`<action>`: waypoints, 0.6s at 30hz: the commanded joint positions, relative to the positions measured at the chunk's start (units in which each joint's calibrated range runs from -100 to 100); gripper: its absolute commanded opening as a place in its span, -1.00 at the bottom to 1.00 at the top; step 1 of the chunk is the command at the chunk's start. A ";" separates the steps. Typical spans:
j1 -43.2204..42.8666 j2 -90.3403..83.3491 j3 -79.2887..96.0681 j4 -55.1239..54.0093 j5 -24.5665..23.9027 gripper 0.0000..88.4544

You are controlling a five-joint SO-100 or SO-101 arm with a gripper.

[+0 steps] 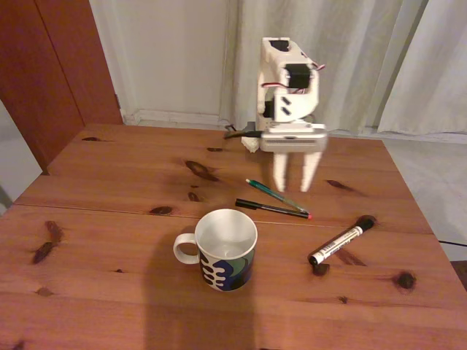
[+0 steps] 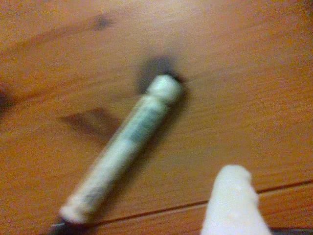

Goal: Clean up the desk and place the pens and markers into the cup

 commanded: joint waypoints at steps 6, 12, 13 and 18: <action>-8.74 3.40 -9.92 2.09 -7.02 -0.62; -10.91 6.71 -9.92 1.22 -6.24 -0.63; -10.91 6.88 -9.92 1.40 -4.93 -0.63; -10.27 7.05 -9.11 1.40 -0.16 -0.76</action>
